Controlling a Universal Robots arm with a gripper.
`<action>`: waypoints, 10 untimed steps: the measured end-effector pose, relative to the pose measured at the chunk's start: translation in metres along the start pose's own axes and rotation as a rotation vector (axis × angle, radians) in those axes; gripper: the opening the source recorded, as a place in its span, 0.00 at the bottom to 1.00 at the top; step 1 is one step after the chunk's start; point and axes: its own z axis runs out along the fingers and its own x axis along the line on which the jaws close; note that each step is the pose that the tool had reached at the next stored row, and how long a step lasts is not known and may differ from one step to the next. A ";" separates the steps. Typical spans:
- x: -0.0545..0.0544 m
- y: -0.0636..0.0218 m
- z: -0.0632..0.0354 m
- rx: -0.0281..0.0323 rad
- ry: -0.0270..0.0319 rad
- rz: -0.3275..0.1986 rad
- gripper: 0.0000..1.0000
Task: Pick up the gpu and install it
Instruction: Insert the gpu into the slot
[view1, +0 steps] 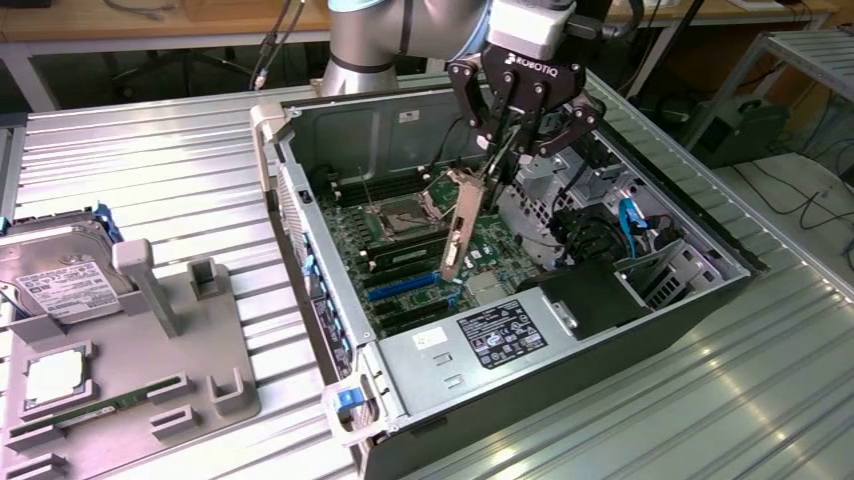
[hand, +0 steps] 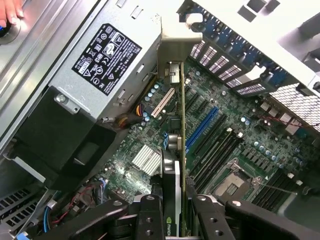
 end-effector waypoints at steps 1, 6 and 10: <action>0.000 0.0000 0.0003 0.0008 0.0008 -0.021 0.27; 0.000 0.0000 0.0011 0.0027 0.0029 -0.072 0.27; 0.000 0.0000 0.0021 0.0045 0.0047 -0.112 0.27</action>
